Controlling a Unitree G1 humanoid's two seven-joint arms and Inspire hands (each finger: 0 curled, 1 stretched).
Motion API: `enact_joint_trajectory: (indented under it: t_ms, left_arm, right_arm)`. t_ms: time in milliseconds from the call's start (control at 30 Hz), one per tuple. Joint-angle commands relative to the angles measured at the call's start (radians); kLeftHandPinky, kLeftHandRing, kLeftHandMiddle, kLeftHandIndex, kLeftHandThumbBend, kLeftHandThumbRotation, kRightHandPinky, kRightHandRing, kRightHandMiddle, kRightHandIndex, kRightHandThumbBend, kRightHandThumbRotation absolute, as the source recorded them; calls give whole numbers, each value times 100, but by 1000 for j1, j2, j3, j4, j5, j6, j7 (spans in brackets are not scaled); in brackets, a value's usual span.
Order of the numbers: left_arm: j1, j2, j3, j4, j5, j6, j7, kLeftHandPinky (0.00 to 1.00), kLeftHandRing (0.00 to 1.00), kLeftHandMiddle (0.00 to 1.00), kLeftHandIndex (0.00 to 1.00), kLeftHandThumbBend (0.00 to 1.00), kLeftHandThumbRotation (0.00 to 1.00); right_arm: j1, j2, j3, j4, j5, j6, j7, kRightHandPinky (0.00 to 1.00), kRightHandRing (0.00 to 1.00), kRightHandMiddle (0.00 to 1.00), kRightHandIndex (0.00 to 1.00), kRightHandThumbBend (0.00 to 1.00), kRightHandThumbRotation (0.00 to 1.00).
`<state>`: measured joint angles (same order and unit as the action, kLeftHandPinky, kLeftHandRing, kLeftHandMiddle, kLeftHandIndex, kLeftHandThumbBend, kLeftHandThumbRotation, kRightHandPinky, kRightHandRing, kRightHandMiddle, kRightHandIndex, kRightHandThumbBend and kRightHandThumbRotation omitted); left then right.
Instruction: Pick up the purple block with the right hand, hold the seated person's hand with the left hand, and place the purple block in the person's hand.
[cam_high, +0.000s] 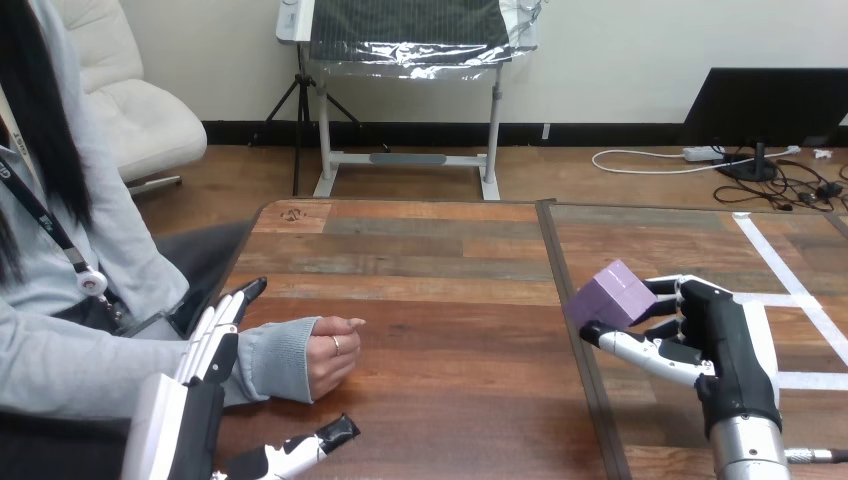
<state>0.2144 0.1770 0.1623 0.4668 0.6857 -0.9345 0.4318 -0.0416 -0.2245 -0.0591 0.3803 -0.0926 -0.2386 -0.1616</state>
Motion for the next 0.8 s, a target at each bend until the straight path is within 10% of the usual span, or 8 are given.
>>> enact_joint_trajectory:
  t_ms: [0,767]
  left_arm:
    - [-68,38,-33,-63,16,29,25,95,97,95,94,100,44]
    - [-160,196,-98,-30,126,190,143,94,95,94,94,100,50]
  right_arm:
    - [-94,14,-15,3,16,-59,8,28,32,40,50,74,0]
    - [-139,62,-12,115,46,-180,31,28,33,41,49,72,0]
